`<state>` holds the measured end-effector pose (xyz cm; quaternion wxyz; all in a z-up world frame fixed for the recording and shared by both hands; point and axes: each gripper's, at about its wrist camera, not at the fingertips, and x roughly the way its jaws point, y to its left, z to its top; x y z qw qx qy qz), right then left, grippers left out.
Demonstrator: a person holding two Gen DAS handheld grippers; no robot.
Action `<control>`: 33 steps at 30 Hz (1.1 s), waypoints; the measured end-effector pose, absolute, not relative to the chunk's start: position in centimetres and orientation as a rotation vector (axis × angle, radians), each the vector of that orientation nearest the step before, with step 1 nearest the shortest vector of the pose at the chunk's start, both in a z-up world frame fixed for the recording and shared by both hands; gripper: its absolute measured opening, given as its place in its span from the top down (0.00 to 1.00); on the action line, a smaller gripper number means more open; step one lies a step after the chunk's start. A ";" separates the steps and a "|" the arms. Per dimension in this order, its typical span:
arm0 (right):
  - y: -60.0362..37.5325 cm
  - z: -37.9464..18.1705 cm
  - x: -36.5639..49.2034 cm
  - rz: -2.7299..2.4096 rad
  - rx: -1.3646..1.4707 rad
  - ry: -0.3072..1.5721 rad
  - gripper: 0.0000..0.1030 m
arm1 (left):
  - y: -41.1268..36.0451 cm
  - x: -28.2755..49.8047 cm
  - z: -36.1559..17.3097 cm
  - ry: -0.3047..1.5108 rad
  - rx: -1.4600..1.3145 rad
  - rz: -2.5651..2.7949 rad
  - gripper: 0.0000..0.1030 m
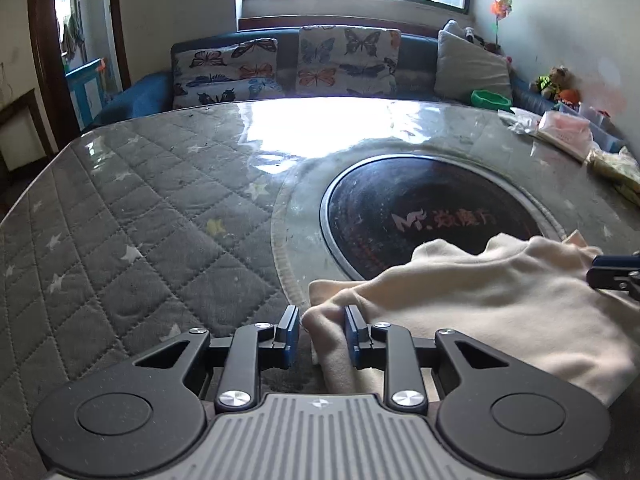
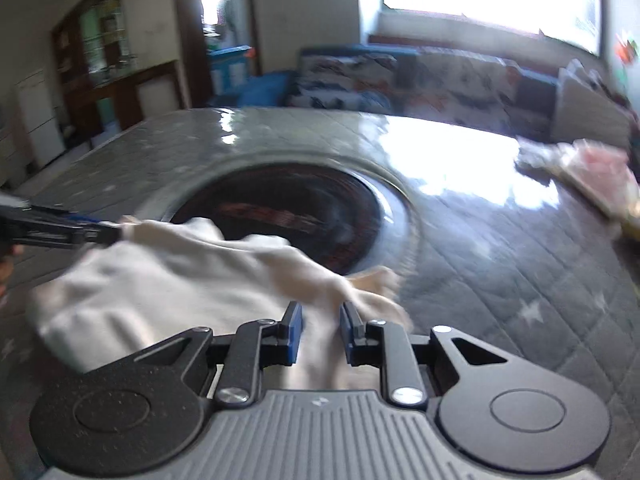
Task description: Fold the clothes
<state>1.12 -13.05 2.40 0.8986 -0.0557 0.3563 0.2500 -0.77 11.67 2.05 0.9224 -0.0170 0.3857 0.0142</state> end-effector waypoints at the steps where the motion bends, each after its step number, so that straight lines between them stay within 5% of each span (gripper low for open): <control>1: -13.4 2.3 1.5 0.511 -0.105 0.743 0.79 | 11.8 -0.8 2.2 0.789 -0.035 0.032 0.72; 33: -14.4 4.3 -4.8 0.589 -0.194 0.682 0.85 | -0.7 -5.3 3.6 0.785 0.033 -0.342 0.72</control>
